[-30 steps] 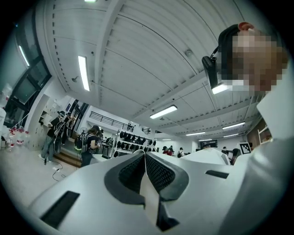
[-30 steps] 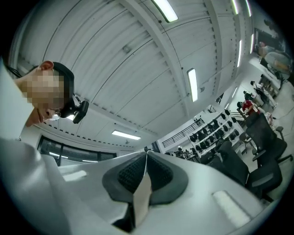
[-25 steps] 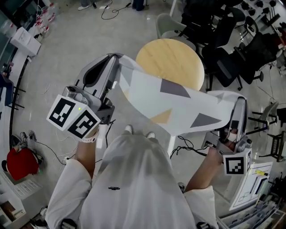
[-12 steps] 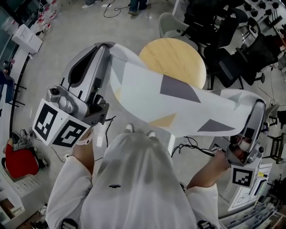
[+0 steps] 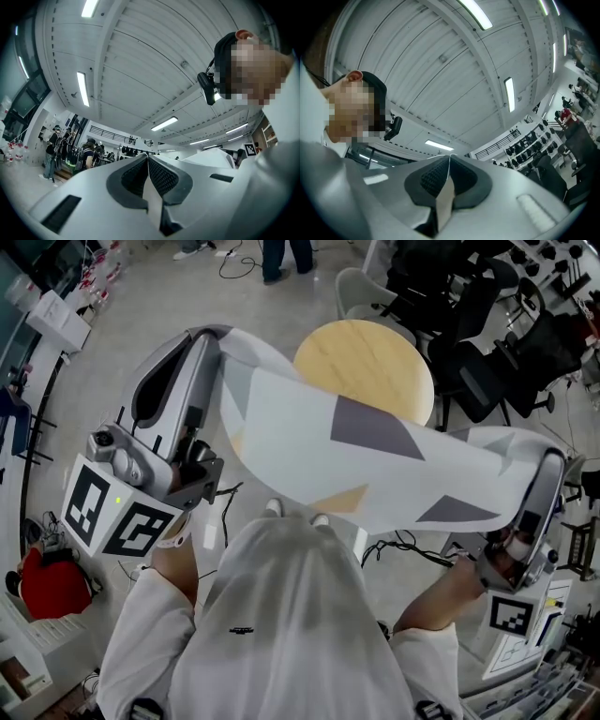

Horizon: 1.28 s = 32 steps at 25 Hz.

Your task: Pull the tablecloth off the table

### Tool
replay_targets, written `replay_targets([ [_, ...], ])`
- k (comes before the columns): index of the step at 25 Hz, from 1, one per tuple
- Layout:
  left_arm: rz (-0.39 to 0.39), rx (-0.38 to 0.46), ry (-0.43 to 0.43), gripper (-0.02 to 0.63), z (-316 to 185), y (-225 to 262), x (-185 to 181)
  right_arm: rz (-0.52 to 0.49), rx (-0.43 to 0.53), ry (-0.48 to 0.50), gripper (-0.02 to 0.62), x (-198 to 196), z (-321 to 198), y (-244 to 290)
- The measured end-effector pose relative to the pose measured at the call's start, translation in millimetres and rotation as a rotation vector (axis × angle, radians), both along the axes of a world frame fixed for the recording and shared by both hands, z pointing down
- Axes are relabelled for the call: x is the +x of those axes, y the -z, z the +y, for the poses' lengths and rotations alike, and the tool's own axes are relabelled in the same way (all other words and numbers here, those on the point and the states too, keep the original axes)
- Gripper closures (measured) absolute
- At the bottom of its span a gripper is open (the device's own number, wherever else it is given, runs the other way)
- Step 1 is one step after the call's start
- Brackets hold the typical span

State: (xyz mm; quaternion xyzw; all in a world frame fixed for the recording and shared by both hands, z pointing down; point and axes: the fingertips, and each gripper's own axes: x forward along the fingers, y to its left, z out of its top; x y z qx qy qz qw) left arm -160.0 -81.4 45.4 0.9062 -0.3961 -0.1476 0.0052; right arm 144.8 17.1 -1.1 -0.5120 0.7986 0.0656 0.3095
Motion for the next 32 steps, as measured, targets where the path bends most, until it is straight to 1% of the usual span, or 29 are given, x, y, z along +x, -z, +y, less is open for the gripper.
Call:
replay_targets([
  [7, -0.014, -0.054, 0.002, 0.598, 15, -23, -22, -0.031, -0.061, 0.009, 0.581, -20, 14, -25],
  [12, -0.031, -0.1, 0.024, 0.598, 27, -48, -41, -0.066, -0.137, 0.035, 0.581, -36, 19, -55],
  [16, -0.065, -0.165, 0.038, 0.598, 33, -77, -58, -0.104, -0.248, 0.044, 0.581, -47, 13, -93],
  [22, -0.123, -0.324, 0.077, 0.598, 41, -147, -76, -0.207, -0.483, 0.064, 0.581, -52, 7, -183],
  [24, -0.137, -0.366, 0.088, 0.598, 43, -166, -78, -0.235, -0.542, 0.069, 0.581, -52, 5, -209],
  [27, -0.155, -0.409, 0.097, 0.598, 43, -187, -80, -0.262, -0.595, 0.079, 0.581, -55, 3, -234],
  [32, -0.158, -0.443, 0.098, 0.598, 43, -207, -83, -0.244, -0.61, 0.081, 0.581, -60, 3, -245],
])
